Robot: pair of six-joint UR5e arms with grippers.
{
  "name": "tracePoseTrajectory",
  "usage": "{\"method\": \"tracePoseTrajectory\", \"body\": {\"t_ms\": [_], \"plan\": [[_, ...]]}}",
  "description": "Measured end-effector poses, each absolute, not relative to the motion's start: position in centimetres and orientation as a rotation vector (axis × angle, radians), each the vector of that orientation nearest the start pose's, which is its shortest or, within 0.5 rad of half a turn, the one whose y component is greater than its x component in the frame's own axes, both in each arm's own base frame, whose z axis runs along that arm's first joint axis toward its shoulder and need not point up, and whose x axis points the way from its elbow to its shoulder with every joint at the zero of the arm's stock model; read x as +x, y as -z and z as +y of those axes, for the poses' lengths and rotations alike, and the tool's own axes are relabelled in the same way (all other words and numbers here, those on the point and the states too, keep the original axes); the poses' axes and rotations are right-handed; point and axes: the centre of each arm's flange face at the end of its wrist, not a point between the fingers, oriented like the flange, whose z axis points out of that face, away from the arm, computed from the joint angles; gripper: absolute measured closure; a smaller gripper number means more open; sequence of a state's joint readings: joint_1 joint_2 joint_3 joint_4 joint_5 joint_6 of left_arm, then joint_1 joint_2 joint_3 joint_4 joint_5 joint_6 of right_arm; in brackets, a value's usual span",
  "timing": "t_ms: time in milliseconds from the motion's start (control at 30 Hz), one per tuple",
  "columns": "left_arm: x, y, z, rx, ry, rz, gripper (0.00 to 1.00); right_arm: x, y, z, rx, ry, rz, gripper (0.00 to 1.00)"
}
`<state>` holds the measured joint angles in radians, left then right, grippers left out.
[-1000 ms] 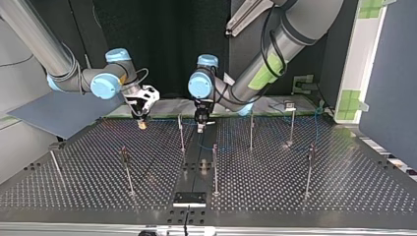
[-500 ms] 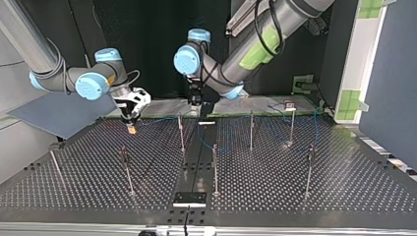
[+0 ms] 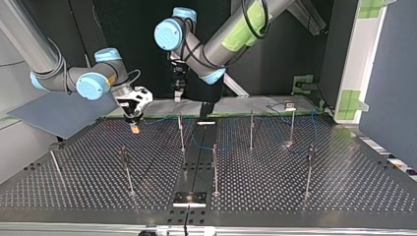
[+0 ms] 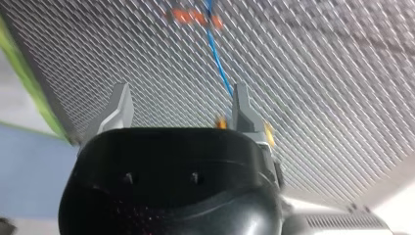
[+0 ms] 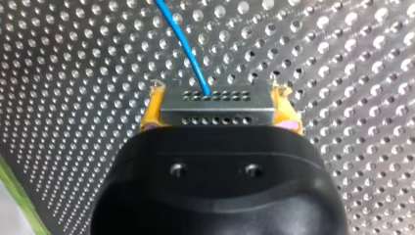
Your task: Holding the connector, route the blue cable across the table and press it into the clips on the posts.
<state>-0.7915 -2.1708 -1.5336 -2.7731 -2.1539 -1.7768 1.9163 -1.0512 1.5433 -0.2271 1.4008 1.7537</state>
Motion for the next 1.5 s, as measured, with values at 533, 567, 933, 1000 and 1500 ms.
{"method": "tracePoseTrajectory", "body": {"t_ms": [533,567,933,1000,1500], "plan": [[39.7,-18.0,-56.3,0.004,0.424,1.694,0.00,34.5,-22.4,-54.1,-2.381,2.076,1.773,1.00],[40.3,-17.8,-56.3,-0.004,0.429,1.695,0.00,34.4,-22.4,-54.1,-2.381,2.075,1.776,1.00],[44.2,-17.9,-57.4,-0.045,0.475,1.664,0.00,34.0,-22.5,-54.5,-2.381,2.081,1.785,1.00],[44.2,-17.4,-57.9,-0.040,0.472,1.672,0.00,34.0,-22.5,-54.4,-2.381,2.081,1.785,1.00],[47.0,-14.7,-59.3,-0.066,0.405,1.685,0.00,33.9,-22.5,-54.6,-2.381,2.084,1.784,1.00]]}}
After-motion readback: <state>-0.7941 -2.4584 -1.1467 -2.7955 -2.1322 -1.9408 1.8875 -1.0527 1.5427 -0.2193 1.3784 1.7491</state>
